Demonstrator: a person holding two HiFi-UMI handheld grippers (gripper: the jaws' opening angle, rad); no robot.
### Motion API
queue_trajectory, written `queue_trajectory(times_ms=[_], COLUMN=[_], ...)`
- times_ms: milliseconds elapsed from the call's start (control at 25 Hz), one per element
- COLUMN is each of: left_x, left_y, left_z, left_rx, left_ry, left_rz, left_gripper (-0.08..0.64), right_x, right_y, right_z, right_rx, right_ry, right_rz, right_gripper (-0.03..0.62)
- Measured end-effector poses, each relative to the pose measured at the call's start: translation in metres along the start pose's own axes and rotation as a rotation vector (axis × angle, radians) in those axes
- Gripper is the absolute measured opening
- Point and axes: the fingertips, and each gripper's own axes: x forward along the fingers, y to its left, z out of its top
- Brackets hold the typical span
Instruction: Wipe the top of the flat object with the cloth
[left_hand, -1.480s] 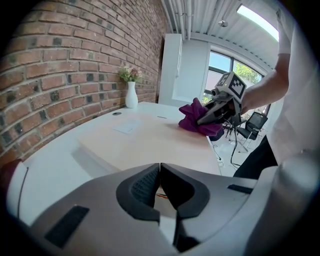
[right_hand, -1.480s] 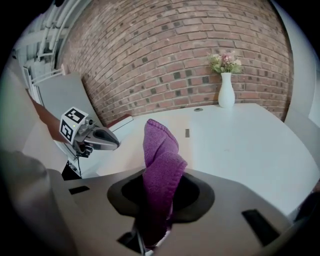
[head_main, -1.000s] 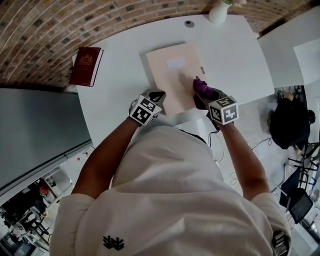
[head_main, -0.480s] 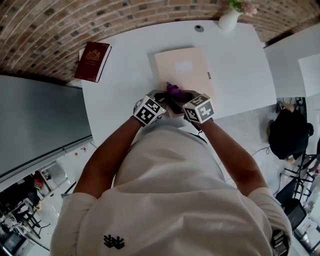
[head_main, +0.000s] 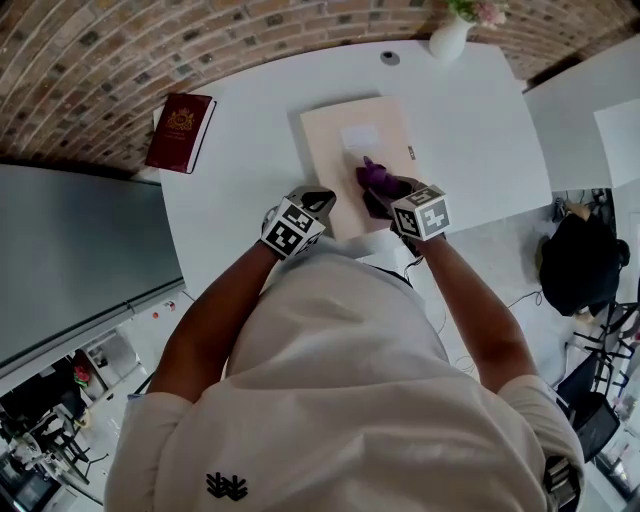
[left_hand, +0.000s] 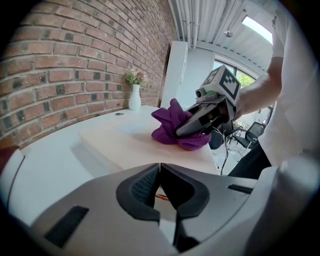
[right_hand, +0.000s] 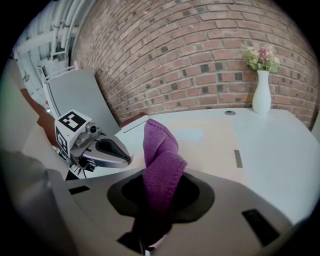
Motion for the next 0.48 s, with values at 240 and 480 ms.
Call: queue_trajectory(times_ms=[240, 480], left_x=[0.003, 0.003], left_y=[0.000, -0.001], left_z=[0.002, 0.002], left_rx=[-0.001, 0.005], left_ry=[0.010, 0.024], left_rz=[0.004, -0.001], left_gripper=[0.025, 0.026], right_x=[-0.024, -0.045], right_y=[-0.055, -0.103], right_z=[-0.002, -0.008], right_rx=[0.028, 0.058], right_ry=[-0.012, -0.005], right_rz=[-0.093, -0.179], right_gripper=[0.126, 0.126])
